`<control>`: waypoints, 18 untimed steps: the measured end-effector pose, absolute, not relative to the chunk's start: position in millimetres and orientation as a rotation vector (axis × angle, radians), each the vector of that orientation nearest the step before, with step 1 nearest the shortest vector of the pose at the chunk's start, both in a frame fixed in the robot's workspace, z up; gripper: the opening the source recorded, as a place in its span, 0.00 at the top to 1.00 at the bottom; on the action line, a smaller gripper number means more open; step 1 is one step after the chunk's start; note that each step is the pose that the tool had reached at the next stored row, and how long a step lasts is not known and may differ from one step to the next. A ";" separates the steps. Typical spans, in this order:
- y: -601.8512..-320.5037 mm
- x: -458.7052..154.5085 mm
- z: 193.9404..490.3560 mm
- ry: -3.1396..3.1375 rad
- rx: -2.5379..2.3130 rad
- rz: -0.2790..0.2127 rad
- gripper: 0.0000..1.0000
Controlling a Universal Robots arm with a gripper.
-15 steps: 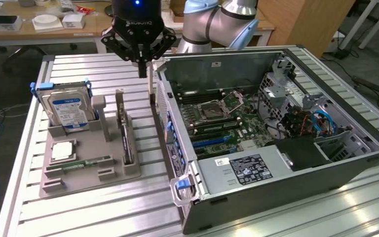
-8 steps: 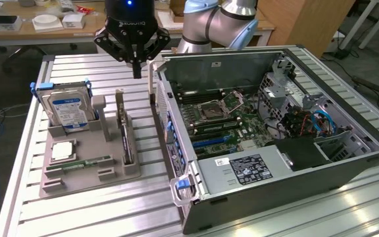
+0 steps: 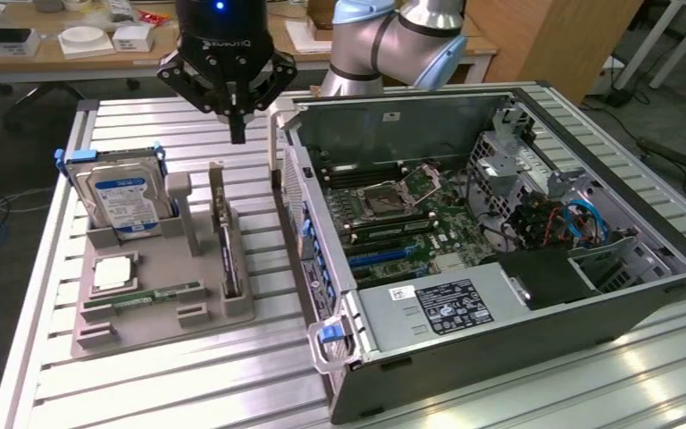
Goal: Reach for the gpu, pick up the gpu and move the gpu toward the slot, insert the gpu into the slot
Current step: 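Reach for the gpu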
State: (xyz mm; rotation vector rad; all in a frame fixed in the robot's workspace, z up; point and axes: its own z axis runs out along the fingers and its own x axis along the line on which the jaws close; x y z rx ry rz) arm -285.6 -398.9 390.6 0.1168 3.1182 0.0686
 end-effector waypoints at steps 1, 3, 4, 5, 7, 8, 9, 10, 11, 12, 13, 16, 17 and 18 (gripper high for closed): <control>-398.9 -286.9 390.6 3.119 0.117 0.069 0.90; -398.9 -289.4 390.4 3.120 0.117 0.069 0.90; -398.9 -290.7 390.3 3.120 0.117 0.069 0.90; -398.9 -292.0 390.2 3.121 0.117 0.069 0.90; -398.9 -294.7 390.0 3.121 0.117 0.068 0.90; -398.9 -296.0 389.9 3.122 0.117 0.068 0.90; -398.9 -297.3 389.8 3.122 0.117 0.068 0.90; -398.8 -298.7 389.7 3.123 0.117 0.069 0.90; -398.9 -300.0 389.6 3.123 0.117 0.068 0.90; -398.9 -301.3 389.5 3.124 0.117 0.068 0.90; -398.9 -302.6 389.3 3.124 0.117 0.068 0.90; -398.9 -306.3 389.1 3.125 0.117 0.068 0.90; -398.9 -307.1 389.0 3.126 0.117 0.068 0.90; -398.8 -307.7 388.9 3.126 0.118 0.068 0.90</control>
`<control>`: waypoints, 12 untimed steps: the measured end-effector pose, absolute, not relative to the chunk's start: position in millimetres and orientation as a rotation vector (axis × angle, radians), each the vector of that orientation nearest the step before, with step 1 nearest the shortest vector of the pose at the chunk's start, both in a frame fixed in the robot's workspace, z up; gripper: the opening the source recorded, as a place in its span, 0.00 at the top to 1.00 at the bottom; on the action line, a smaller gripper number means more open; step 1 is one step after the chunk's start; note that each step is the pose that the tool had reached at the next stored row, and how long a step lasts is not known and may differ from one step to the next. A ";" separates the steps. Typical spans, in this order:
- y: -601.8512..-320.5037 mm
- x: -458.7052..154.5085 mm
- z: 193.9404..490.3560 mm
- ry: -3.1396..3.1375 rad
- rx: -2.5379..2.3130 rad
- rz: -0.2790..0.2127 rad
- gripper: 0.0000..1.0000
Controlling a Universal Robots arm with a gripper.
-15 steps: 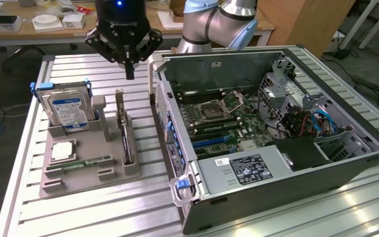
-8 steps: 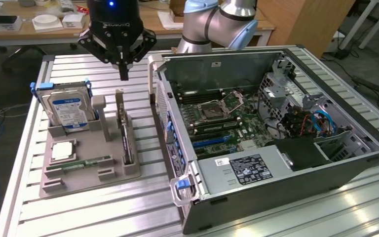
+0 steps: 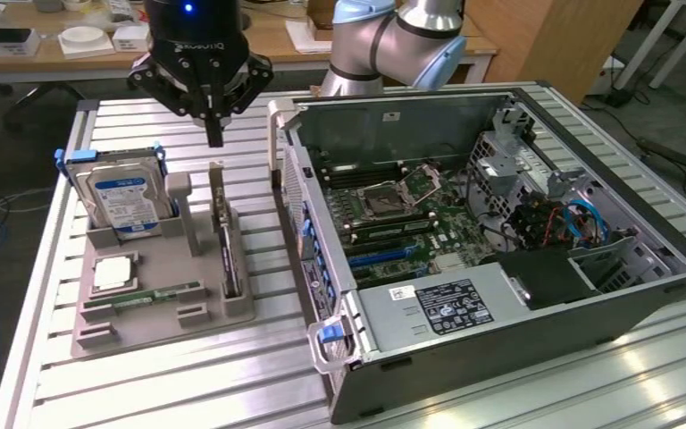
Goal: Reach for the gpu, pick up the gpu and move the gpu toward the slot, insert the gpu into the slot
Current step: 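Reach for the gpu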
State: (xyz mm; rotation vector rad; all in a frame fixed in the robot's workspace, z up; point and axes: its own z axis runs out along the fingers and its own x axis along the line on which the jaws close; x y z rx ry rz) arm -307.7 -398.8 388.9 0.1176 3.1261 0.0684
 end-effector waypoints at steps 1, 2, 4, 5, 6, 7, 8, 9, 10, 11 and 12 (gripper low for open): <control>-398.9 -307.8 388.9 3.126 0.117 0.068 0.90; -398.9 -307.8 388.9 3.126 0.117 0.068 0.90; -398.9 -307.9 388.9 3.126 0.117 0.068 0.90; -398.9 -308.0 388.9 3.126 0.118 0.068 0.90; -398.9 -308.0 388.9 3.126 0.118 0.068 0.90; -398.9 -308.0 388.9 3.126 0.118 0.068 0.90; -398.9 -308.1 388.9 3.126 0.118 0.068 0.90; -398.8 -308.7 388.9 3.126 0.118 0.068 0.90; -398.8 -309.9 388.9 3.126 0.118 0.068 0.90; -398.9 -311.4 388.9 3.126 0.118 0.068 0.90; -398.8 -313.2 388.9 3.126 0.118 0.068 0.90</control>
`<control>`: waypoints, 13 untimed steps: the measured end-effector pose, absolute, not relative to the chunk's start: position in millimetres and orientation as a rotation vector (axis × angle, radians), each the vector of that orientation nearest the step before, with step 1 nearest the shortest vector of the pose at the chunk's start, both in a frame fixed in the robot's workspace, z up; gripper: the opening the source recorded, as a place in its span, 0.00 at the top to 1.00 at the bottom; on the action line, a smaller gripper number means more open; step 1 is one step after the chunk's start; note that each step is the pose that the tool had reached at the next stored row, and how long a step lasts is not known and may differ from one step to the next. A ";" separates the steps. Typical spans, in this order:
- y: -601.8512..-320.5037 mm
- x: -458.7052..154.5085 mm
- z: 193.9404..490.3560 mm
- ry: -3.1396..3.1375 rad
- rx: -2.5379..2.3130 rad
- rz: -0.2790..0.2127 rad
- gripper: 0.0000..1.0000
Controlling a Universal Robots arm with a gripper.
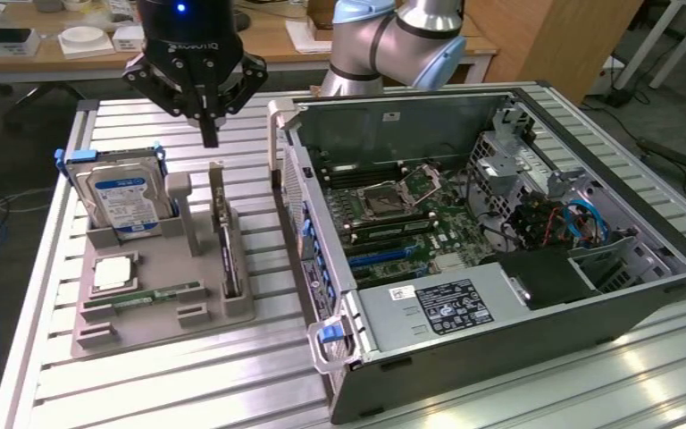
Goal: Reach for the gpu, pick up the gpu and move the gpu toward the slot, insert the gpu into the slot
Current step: 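Reach for the gpu, then pick up the gpu and move the gpu toward the slot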
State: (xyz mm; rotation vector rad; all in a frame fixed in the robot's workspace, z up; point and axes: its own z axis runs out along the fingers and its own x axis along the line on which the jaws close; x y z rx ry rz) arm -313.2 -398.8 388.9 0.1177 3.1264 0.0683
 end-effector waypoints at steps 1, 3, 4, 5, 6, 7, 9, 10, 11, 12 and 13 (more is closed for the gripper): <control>-398.8 -315.3 388.9 3.126 0.118 0.068 0.90; -398.9 -319.6 388.9 3.126 0.117 0.068 0.90; -398.9 -321.5 388.9 3.126 0.117 0.068 0.90; -398.9 -323.2 388.9 3.126 0.118 0.068 0.90; -398.9 -324.1 388.9 3.126 0.118 0.068 0.90; -398.9 -324.2 388.9 3.126 0.118 0.068 0.90; -398.9 -324.4 388.9 3.126 0.117 0.068 0.90; -398.9 -324.5 388.9 3.126 0.117 0.068 0.90; -398.8 -324.7 388.9 3.126 0.118 0.068 0.90; -398.8 -324.8 388.9 3.126 0.118 0.068 0.90; -398.9 -324.9 388.9 3.126 0.118 0.068 0.90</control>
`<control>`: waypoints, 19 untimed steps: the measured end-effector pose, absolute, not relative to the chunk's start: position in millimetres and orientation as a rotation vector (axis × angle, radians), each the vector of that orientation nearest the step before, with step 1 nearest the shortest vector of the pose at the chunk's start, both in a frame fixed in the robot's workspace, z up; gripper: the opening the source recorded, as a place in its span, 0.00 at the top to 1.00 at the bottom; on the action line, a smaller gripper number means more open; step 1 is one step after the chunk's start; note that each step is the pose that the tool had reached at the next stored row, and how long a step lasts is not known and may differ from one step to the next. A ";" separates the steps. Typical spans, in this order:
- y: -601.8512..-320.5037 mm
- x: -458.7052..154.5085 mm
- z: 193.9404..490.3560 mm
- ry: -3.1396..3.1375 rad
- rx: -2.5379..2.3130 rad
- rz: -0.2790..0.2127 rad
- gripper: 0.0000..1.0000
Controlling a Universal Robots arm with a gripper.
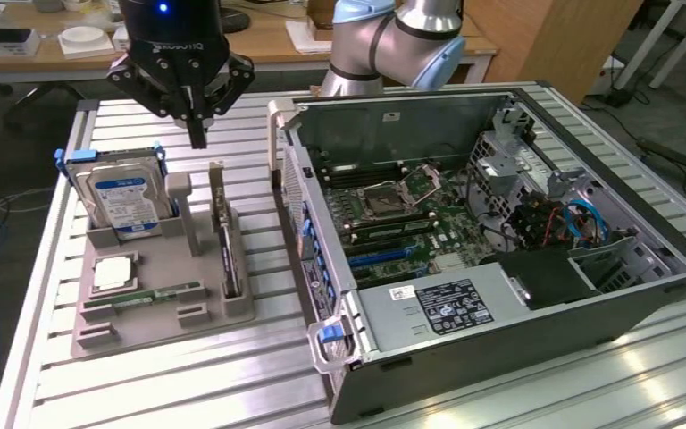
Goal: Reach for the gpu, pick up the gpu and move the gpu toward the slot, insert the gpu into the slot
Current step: 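Pick up the gpu and move the gpu toward the slot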
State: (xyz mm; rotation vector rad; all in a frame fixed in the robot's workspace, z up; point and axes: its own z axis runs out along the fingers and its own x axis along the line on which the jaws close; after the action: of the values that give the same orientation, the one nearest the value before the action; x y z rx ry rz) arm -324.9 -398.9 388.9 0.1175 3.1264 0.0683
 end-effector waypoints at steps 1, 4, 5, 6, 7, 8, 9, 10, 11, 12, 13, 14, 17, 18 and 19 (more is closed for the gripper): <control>-398.9 -325.0 388.9 3.126 0.118 0.068 0.90; -398.9 -325.4 388.9 3.126 0.118 0.068 0.90; -398.9 -325.5 388.9 3.126 0.117 0.068 0.90; -398.9 -325.6 388.9 3.126 0.118 0.068 0.90; -398.9 -325.7 388.9 3.126 0.118 0.068 0.90; -398.9 -325.8 388.9 3.126 0.118 0.068 0.90; -398.9 -325.9 388.9 3.126 0.118 0.068 0.89; -398.9 -326.0 388.9 3.126 0.118 0.068 0.84; -398.9 -326.1 388.9 3.126 0.117 0.068 0.84; -398.9 -326.3 388.9 3.126 0.117 0.068 0.77; -398.9 -326.4 388.9 3.126 0.118 0.068 0.71; -398.9 -326.5 388.9 3.126 0.118 0.068 0.71; -398.9 -326.8 388.9 3.126 0.118 0.068 0.59; -398.9 -327.0 388.9 3.126 0.118 0.068 0.53; -398.9 -327.1 388.9 3.126 0.118 0.068 0.53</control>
State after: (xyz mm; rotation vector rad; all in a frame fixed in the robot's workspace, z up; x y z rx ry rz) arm -327.1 -398.9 388.9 0.1175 3.1264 0.0683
